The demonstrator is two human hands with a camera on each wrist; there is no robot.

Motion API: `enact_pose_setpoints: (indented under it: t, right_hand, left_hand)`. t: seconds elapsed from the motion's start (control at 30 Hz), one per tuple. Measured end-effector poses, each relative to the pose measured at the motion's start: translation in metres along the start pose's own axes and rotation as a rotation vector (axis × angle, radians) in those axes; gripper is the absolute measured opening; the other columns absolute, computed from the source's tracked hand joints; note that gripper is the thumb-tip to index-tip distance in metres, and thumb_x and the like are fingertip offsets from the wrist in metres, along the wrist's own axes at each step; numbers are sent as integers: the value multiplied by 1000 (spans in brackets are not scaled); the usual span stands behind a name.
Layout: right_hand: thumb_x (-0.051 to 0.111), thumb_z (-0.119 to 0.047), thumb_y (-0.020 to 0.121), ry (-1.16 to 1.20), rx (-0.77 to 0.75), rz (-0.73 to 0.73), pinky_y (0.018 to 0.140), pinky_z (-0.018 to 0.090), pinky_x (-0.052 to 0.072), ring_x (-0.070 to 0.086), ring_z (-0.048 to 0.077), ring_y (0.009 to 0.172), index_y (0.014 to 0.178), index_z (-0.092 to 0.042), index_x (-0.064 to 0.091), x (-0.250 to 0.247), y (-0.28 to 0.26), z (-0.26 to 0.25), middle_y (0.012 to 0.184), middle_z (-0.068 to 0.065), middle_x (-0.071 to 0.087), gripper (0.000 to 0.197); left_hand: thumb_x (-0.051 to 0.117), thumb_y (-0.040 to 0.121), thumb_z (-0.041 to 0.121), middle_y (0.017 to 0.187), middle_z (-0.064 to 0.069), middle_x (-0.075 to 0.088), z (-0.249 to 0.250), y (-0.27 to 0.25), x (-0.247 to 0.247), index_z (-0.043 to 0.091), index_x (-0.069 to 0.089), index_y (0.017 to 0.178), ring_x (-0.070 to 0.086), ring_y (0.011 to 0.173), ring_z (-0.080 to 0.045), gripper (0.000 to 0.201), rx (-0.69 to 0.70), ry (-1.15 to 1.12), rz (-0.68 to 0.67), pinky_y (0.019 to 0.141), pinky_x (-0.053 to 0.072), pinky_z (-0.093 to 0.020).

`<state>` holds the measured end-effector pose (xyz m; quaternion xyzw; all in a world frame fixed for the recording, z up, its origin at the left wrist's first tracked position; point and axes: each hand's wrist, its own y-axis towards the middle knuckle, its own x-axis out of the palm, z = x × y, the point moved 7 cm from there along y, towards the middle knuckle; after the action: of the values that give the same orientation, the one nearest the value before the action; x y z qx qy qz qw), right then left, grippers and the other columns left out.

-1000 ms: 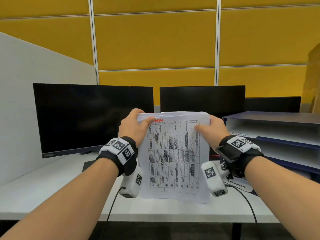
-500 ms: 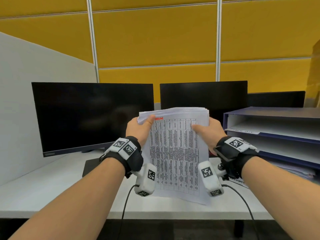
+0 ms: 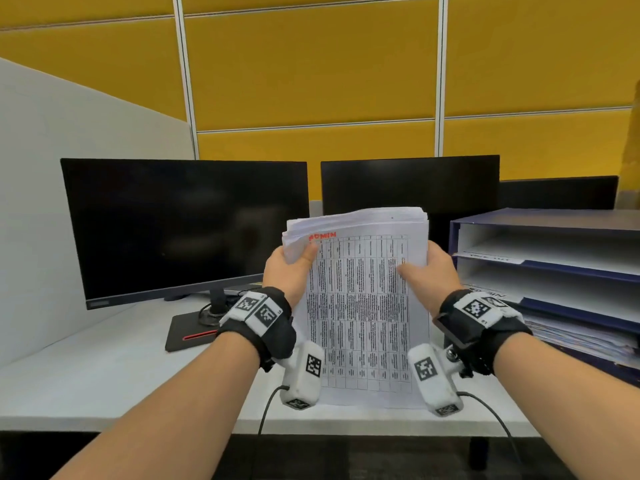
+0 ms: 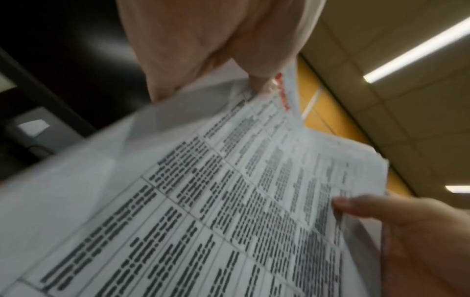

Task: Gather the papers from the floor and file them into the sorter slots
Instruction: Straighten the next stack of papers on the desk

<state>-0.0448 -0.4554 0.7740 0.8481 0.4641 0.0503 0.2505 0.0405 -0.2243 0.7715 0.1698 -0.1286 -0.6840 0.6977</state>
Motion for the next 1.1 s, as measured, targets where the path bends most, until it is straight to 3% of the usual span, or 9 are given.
enact_pose_setpoints:
  t: [0.07,0.17,0.23,0.37,0.5,0.63,0.77,0.93,1.1]
  right_hand:
    - [55,1,89,6,-73,31,79,27,51,56,15,99,124,-14,51,2,-4,-8,111,-1,59,38]
    - [53,1,90,33,-160,92,75,21,51,57,14,99,124,-14,50,2,-6,-19,111,-1,58,38]
    - [55,3,87,37,-131,62,71,18,49,58,14,97,124,-13,49,4,-7,-14,109,0,59,41]
    - [58,5,85,-14,-20,-45,79,26,46,55,16,102,129,-13,43,14,-13,5,111,-1,56,50]
    - [60,3,83,-16,3,-16,82,32,49,56,19,103,129,-14,42,10,-7,6,112,1,56,52]
    - [58,4,86,-76,-25,-3,82,29,45,53,17,101,127,-10,47,6,-1,0,108,0,55,45]
    - [59,3,86,-102,-16,-58,81,30,46,54,19,102,125,-10,48,4,3,2,112,2,57,43]
    - [62,2,85,-82,-3,-134,96,48,49,58,26,112,122,-13,50,3,5,4,120,9,60,42]
    - [60,4,86,-62,9,-166,97,48,48,58,27,112,116,-16,51,3,8,5,120,9,61,37]
  left_hand:
    - [59,91,44,98,-2,69,14,-3,0,16,61,102,67,91,-20,30,71,43,57,87,55,-44]
    - [54,95,39,91,4,62,38,-8,2,16,56,102,62,88,-17,23,199,64,115,81,51,-35]
    - [54,95,37,94,6,59,33,-8,9,16,50,110,60,91,-17,25,176,63,55,82,50,-35]
    - [56,94,33,95,4,53,7,-13,17,18,35,112,56,85,-11,32,76,63,-40,79,49,-32]
    - [60,93,27,99,3,54,15,-12,7,23,29,115,60,88,-13,38,81,-17,17,81,54,-35]
    - [63,90,27,115,6,55,43,-9,-9,28,44,125,59,105,-15,40,282,89,145,90,52,-35]
    - [61,91,30,105,11,56,65,-8,-18,19,65,107,51,99,-3,20,479,290,174,94,44,-26]
    - [58,93,28,103,6,59,66,5,-30,21,67,98,56,95,-10,12,382,333,177,87,50,-30]
    - [58,92,20,83,2,65,64,17,-30,17,69,85,61,83,-14,13,269,289,87,78,52,-30]
